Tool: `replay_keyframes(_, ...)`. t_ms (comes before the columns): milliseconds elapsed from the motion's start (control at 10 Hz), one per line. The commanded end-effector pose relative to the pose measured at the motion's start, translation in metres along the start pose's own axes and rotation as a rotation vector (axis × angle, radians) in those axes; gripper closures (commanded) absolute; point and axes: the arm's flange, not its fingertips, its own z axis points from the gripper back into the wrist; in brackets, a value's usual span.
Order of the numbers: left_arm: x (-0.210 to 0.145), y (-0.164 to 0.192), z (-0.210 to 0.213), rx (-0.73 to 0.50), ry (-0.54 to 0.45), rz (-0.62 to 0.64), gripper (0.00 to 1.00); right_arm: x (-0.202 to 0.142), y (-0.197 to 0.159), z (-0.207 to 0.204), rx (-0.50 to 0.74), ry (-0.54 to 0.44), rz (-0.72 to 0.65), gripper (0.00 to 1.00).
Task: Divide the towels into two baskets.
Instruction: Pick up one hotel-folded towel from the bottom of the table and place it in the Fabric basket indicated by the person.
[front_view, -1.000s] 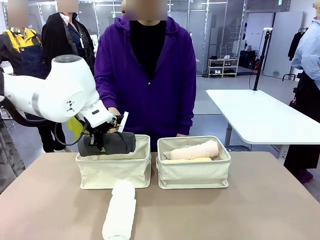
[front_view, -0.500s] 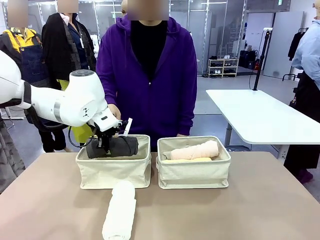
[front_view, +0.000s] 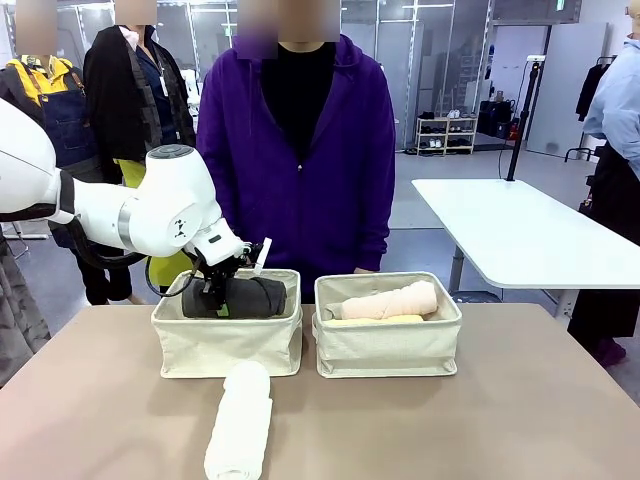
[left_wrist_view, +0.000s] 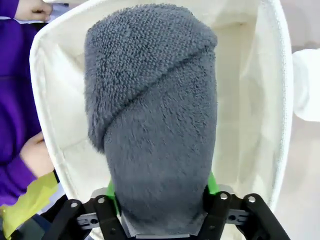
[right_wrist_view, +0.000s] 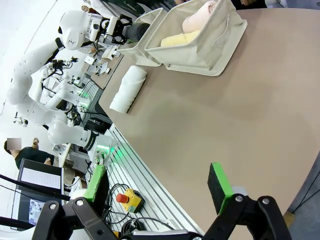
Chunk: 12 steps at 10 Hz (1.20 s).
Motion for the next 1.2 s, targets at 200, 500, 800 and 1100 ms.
replay_keyframes(200, -0.009, -0.006, 0.013, 0.026, -0.077, 0.001, 0.22, 0.001, 0.005, 0.0, 0.007, -0.014, -0.01, 0.0)
replay_keyframes(500, 0.002, 0.0, 0.002, 0.003, -0.009, 0.005, 0.22, 0.001, 0.005, 0.0, 0.007, -0.014, -0.01, 0.0)
replay_keyframes(800, 0.002, 0.0, 0.002, 0.003, -0.009, 0.005, 0.22, 0.001, 0.005, 0.0, 0.007, -0.014, -0.01, 0.0)
replay_keyframes(1100, 0.002, 0.0, 0.002, 0.003, -0.009, 0.005, 0.22, 0.001, 0.005, 0.0, 0.007, -0.014, -0.01, 0.0)
